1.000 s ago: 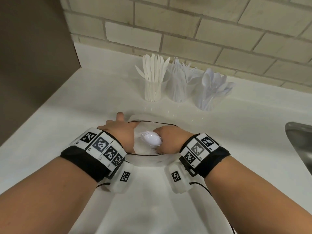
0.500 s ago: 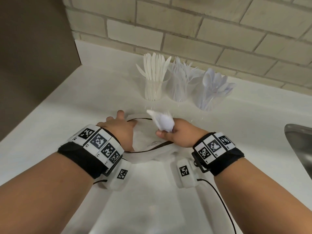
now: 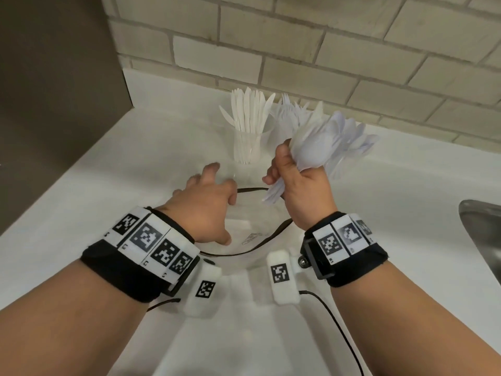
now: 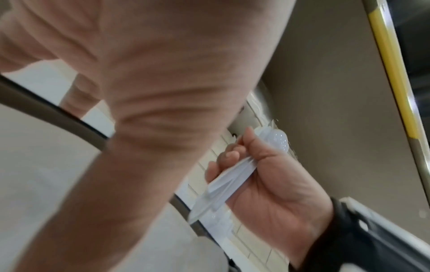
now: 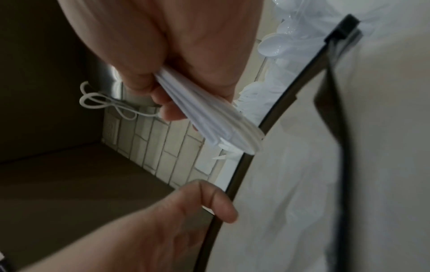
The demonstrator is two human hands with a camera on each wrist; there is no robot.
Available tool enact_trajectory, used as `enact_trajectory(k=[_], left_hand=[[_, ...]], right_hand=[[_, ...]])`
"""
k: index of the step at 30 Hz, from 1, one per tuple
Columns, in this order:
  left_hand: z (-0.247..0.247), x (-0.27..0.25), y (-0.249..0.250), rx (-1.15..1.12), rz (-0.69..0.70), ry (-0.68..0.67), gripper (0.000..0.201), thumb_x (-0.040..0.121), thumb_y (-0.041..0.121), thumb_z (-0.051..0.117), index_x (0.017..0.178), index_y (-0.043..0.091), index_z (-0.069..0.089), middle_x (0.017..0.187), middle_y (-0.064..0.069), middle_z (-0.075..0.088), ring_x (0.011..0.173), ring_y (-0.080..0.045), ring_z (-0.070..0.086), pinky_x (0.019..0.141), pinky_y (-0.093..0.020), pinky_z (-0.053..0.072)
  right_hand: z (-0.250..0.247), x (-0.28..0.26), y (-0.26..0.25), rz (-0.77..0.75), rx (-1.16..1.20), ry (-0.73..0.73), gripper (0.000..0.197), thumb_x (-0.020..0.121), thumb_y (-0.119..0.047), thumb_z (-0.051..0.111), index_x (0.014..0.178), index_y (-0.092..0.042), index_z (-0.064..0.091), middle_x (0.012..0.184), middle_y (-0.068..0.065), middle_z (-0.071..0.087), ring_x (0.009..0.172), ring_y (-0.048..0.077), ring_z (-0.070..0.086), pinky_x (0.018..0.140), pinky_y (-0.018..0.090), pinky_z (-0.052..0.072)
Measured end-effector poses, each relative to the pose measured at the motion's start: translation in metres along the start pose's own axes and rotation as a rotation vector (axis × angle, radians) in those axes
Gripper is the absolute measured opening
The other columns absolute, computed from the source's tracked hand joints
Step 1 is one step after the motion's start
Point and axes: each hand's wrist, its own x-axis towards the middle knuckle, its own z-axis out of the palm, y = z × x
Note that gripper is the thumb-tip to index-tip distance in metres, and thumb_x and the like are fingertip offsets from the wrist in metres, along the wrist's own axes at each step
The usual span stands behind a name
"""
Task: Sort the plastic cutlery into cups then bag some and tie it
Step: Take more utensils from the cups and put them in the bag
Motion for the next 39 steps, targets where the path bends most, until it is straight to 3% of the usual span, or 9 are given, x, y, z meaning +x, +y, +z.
enact_trajectory(k=[2,7,10,16,19,22,28,35,39], left_hand=[[0.000,0.002,-0.001,-0.027,0.000,0.005,0.067,0.059,0.033,0.084,0.113,0.030,0.045,0.153,0.000,0.004,0.131,-0.030,0.033,0.097,-0.044,0.045],[0.006,0.009,-0.004,-0.253,0.096,0.124,0.079,0.064,0.027,0.081,0.129,0.025,0.036,0.140,0.003,0.028,0.114,-0.017,0.046,0.089,-0.028,0.044],[-0.001,0.009,0.000,-0.693,0.284,0.163,0.097,0.069,0.023,0.078,0.141,0.038,0.015,0.144,0.014,0.026,0.133,-0.010,0.034,0.104,-0.023,0.036],[-0.020,0.009,0.015,-0.787,0.485,0.371,0.048,0.098,0.023,0.042,0.143,0.036,0.030,0.142,0.002,0.044,0.111,-0.013,0.058,0.079,-0.028,0.056],[-0.026,0.009,0.011,-1.223,0.452,0.469,0.039,0.100,0.030,0.037,0.134,0.049,0.034,0.143,0.010,0.041,0.125,-0.002,0.048,0.100,-0.022,0.042],[-0.026,0.011,0.001,-1.849,0.245,0.218,0.046,0.098,0.047,0.034,0.138,0.026,0.042,0.138,0.000,0.046,0.123,-0.022,0.050,0.109,-0.045,0.036],[-0.025,0.010,0.004,-1.998,0.107,-0.315,0.079,0.094,0.062,0.020,0.135,0.000,0.048,0.140,-0.027,0.046,0.132,-0.038,0.043,0.111,-0.048,0.033],[-0.023,0.009,-0.001,-2.065,0.200,-0.336,0.067,0.097,0.058,0.015,0.132,0.016,0.054,0.133,-0.006,0.059,0.120,-0.023,0.056,0.109,-0.044,0.037],[-0.029,0.008,-0.006,-1.899,0.341,-0.162,0.053,0.083,0.066,0.046,0.098,0.020,0.067,0.070,-0.001,0.057,0.072,-0.014,0.055,0.082,-0.032,0.047]], right_hand=[[0.005,-0.003,0.013,0.031,-0.090,-0.031,0.016,0.094,-0.020,0.058,0.078,-0.014,0.059,0.067,0.005,0.060,0.064,0.010,0.062,0.073,0.026,0.053],[0.014,-0.012,0.054,0.235,-0.190,-0.115,0.014,0.086,-0.012,0.067,0.098,-0.006,0.061,0.079,0.003,0.065,0.078,0.020,0.066,0.081,0.039,0.055],[0.016,-0.011,0.056,0.277,-0.213,-0.185,0.016,0.091,-0.010,0.058,0.105,-0.003,0.058,0.078,-0.001,0.061,0.073,0.014,0.061,0.074,0.031,0.050],[0.031,-0.004,0.027,0.180,-0.143,-0.272,0.015,0.085,0.005,0.045,0.094,-0.004,0.052,0.068,0.006,0.052,0.060,0.018,0.051,0.057,0.030,0.046],[0.028,0.002,0.010,0.148,-0.009,-0.219,0.010,0.085,-0.022,0.055,0.087,-0.013,0.057,0.060,0.000,0.050,0.057,0.018,0.049,0.066,0.040,0.046],[0.022,0.015,-0.020,0.129,0.401,-0.264,0.008,0.088,-0.017,0.054,0.084,-0.018,0.060,0.057,-0.002,0.047,0.056,0.017,0.047,0.066,0.036,0.043],[0.032,0.029,-0.052,0.026,0.536,-0.377,0.006,0.089,-0.010,0.052,0.091,-0.015,0.054,0.061,0.000,0.051,0.063,0.020,0.054,0.071,0.036,0.047],[0.050,0.020,-0.028,0.143,0.365,-0.344,0.008,0.081,-0.008,0.055,0.085,-0.015,0.055,0.054,0.002,0.050,0.058,0.019,0.053,0.058,0.030,0.046],[0.048,0.019,-0.030,0.201,0.470,-0.445,0.012,0.079,0.001,0.048,0.076,-0.009,0.053,0.050,0.004,0.041,0.050,0.018,0.045,0.053,0.031,0.042]])
